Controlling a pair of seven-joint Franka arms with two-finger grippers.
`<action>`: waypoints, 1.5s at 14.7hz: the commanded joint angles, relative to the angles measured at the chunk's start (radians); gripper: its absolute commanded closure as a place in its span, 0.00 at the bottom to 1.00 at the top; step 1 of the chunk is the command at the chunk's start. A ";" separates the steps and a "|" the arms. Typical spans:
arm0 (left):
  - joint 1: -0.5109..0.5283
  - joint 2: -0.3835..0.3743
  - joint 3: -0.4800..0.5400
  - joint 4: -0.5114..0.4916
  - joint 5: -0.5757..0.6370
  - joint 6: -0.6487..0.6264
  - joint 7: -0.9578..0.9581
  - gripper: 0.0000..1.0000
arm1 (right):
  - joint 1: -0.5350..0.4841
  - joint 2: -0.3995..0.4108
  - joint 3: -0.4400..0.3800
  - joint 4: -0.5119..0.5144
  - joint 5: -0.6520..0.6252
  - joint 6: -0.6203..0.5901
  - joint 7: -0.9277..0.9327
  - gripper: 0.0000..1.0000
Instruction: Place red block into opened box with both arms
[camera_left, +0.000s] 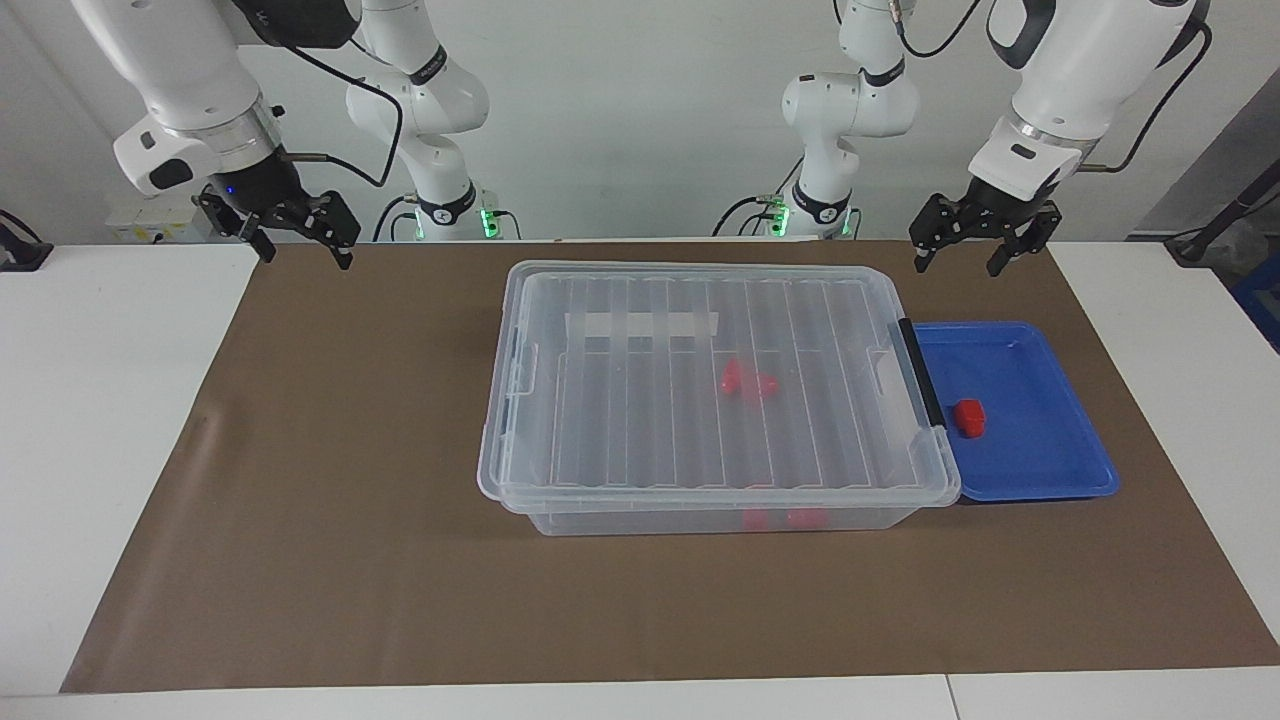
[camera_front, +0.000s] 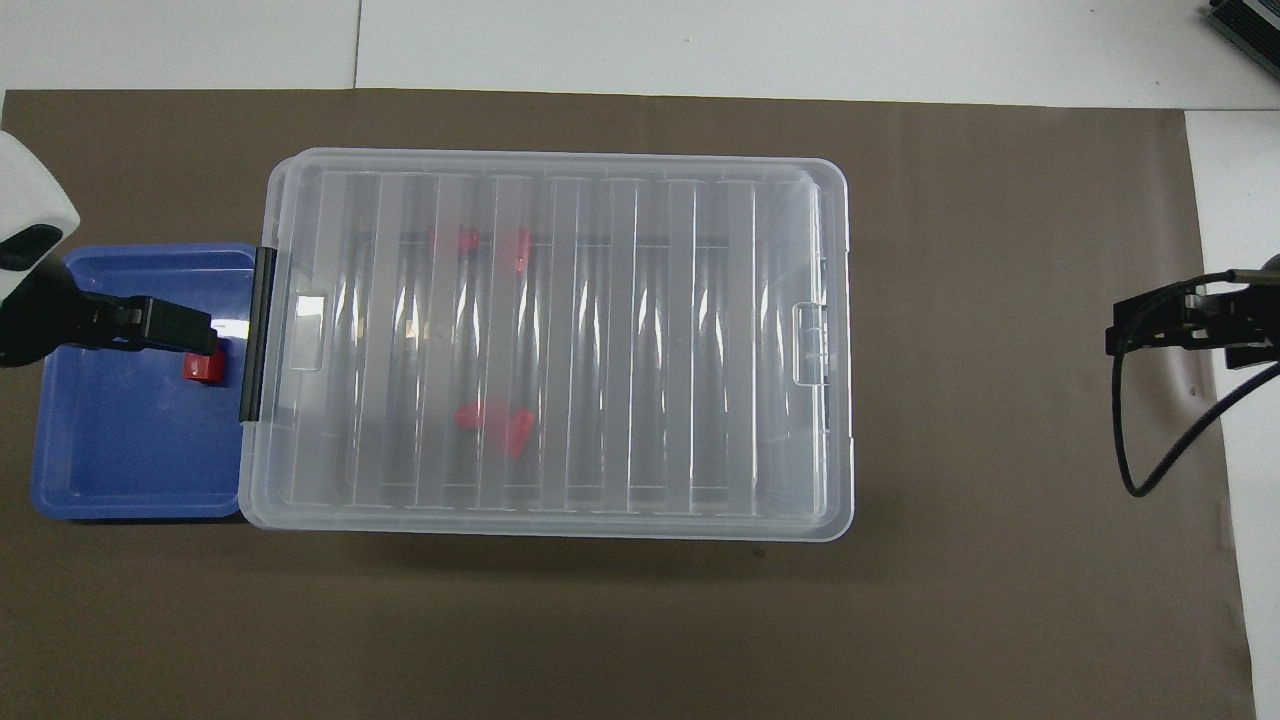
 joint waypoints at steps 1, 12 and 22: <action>0.003 -0.006 -0.002 0.006 0.020 -0.018 -0.011 0.00 | -0.003 -0.025 0.004 -0.029 0.004 0.006 0.009 0.00; 0.003 -0.006 -0.002 0.006 0.020 -0.018 -0.011 0.00 | 0.006 -0.024 0.015 -0.084 0.002 0.127 0.013 0.00; 0.003 -0.006 -0.002 0.006 0.020 -0.018 -0.011 0.00 | 0.154 0.030 0.019 -0.221 0.002 0.394 0.181 0.00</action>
